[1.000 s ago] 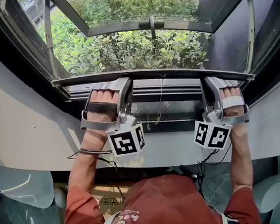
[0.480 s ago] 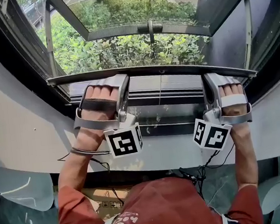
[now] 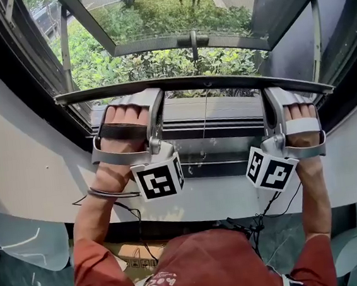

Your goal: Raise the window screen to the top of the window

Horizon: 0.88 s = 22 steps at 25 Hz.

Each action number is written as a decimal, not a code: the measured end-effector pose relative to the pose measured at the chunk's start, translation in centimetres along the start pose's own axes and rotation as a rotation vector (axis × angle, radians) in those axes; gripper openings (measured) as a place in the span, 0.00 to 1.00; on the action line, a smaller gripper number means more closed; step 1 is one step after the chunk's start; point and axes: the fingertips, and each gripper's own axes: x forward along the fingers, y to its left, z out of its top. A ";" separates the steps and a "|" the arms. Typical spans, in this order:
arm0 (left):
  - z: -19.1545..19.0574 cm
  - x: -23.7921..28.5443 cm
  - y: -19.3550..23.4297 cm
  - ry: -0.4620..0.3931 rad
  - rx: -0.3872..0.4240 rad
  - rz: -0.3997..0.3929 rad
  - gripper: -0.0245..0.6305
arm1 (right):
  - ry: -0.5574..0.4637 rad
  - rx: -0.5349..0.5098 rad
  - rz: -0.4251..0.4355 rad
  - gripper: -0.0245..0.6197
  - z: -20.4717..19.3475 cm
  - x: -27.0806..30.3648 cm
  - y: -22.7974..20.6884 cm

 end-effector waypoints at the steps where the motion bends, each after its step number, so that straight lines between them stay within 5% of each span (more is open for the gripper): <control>1: 0.0 0.0 0.4 0.000 0.003 0.004 0.10 | 0.002 -0.003 -0.009 0.10 0.0 0.1 -0.4; 22: -0.3 0.6 8.0 0.011 -0.008 0.153 0.11 | 0.014 -0.020 -0.148 0.10 -0.5 1.2 -7.9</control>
